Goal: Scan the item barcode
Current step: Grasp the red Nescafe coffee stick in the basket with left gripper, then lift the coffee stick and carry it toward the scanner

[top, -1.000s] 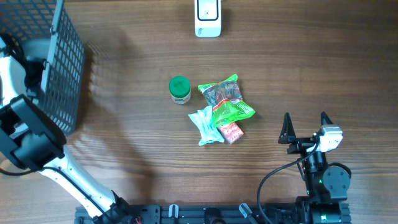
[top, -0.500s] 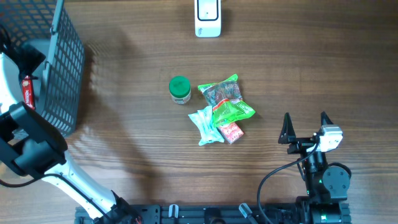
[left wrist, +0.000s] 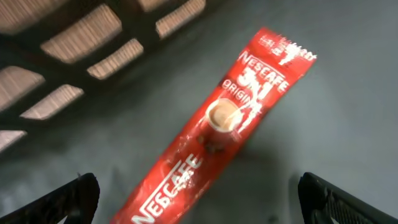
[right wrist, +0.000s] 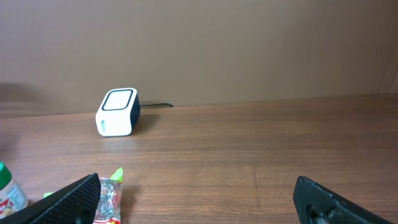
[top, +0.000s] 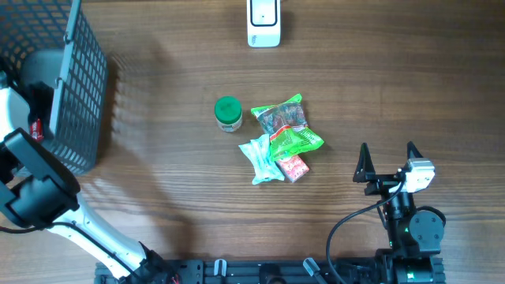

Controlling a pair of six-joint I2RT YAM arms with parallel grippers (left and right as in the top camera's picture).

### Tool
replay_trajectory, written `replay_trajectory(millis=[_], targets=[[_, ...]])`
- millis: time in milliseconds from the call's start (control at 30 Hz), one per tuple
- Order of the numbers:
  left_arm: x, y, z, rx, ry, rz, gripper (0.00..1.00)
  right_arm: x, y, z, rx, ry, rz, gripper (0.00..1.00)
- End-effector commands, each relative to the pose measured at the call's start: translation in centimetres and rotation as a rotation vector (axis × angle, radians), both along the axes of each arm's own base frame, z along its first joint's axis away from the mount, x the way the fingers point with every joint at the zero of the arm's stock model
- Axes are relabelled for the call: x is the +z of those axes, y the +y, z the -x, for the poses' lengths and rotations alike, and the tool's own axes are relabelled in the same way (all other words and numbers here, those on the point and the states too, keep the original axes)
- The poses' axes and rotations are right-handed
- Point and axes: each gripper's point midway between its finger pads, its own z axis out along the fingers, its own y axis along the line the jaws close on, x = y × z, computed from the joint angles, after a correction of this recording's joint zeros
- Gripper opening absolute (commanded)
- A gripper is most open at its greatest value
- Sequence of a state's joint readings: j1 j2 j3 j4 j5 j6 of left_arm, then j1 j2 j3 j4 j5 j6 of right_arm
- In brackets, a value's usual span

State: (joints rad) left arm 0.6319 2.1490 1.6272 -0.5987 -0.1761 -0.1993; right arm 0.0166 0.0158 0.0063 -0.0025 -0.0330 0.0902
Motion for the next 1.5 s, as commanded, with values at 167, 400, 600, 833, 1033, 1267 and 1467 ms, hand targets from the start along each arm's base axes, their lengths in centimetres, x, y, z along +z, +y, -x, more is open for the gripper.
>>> replay_trajectory(millis=[167, 400, 600, 833, 1033, 1267, 1467], targets=[[-5.1, -1.3, 0.6, -0.029, 0.035, 0.073, 1.00, 0.0, 0.2, 0.0, 0.010, 0.000, -0.015, 1.00], [-8.9, -2.6, 2.5, -0.024, 0.135, 0.150, 0.15, 0.0, 0.2, 0.0, 0.011, 0.000, -0.015, 1.00], [-8.9, -2.8, 2.8, -0.024, 0.148, 0.159, 0.04, 0.0, 0.2, 0.0, 0.010, 0.000, -0.015, 1.00], [-4.8, -1.9, 1.5, -0.023, 0.072, 0.104, 0.04, 0.0, 0.2, 0.0, 0.011, 0.000, -0.015, 1.00], [6.4, -0.5, -0.5, -0.021, -0.127, -0.040, 0.04, 0.0, 0.2, 0.0, 0.011, 0.000, -0.015, 1.00], [20.3, -1.5, 0.6, 0.056, -0.417, -0.161, 0.04, 0.0, 0.2, 0.0, 0.011, 0.000, -0.015, 1.00], [29.2, -9.0, 0.5, -0.159, -0.669, -0.072, 0.04, 0.0, 0.2, 0.0, 0.010, 0.000, -0.015, 1.00]])
